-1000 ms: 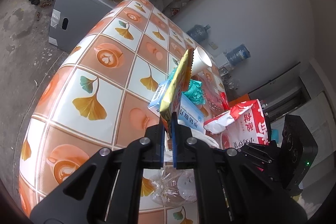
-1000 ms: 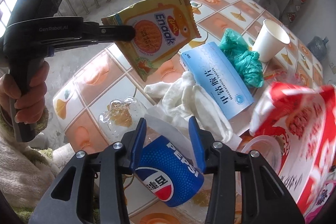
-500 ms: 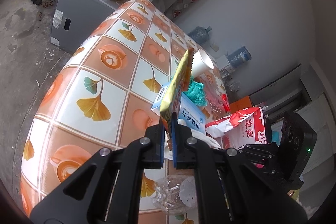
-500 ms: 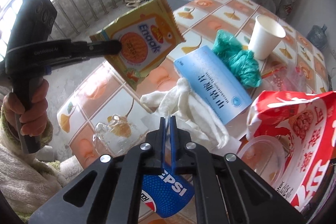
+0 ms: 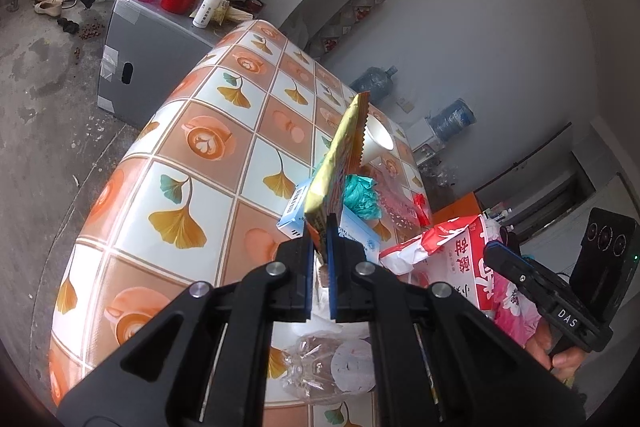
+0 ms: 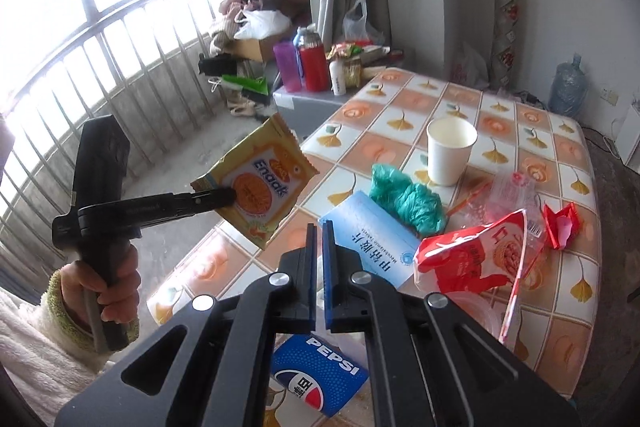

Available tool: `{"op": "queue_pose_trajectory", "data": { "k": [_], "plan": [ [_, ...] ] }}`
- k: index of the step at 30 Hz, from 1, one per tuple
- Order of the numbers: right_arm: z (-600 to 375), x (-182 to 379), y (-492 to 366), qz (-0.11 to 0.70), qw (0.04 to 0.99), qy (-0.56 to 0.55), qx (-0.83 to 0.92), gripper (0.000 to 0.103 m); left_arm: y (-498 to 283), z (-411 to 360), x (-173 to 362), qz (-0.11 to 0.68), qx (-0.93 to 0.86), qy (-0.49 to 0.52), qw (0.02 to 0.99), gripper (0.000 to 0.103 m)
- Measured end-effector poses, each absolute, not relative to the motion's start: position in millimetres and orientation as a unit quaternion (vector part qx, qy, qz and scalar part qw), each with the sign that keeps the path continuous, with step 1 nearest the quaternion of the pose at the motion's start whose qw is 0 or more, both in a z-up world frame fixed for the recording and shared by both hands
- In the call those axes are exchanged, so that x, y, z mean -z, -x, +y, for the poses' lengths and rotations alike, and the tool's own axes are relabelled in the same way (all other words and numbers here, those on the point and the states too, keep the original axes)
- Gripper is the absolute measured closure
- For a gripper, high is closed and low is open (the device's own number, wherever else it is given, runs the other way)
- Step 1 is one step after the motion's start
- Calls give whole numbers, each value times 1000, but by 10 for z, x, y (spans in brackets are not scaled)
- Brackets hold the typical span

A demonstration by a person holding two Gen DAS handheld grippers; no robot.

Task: Collect trash
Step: 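Grasp the white tissue with the right gripper and lift it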

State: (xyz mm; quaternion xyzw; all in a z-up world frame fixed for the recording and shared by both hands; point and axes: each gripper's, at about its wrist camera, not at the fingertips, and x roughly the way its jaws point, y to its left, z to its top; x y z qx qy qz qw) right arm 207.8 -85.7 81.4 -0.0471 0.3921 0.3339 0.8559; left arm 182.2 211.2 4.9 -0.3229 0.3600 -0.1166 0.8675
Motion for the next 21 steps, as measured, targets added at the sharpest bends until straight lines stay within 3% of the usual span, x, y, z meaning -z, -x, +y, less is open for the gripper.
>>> {"op": "queue_pose_trajectory", "data": {
  "k": [3,6,7,9,18,21],
  "plan": [
    [-840,-712,-2065,420,838,51,-344,100,-1799,2094,-68,359,115,321,869,99],
    [-748,-447,-2062,465,808,68,-355,93,-1778,2088,-66,360,114,321,868,99],
    [-711,-358,-2059,478,798,78,-358,76,-1763,2087,-63,361,113,321,868,99],
    [-629,-204,-2061,497,782,96,-363,54,-1745,2092,-53,363,112,321,867,99],
    [-311,127,-2146,513,756,182,-364,54,-1742,2151,-4,367,105,324,865,99],
    [-236,126,-2124,500,759,205,-363,58,-1760,2170,20,369,104,326,864,99]
  ]
}}
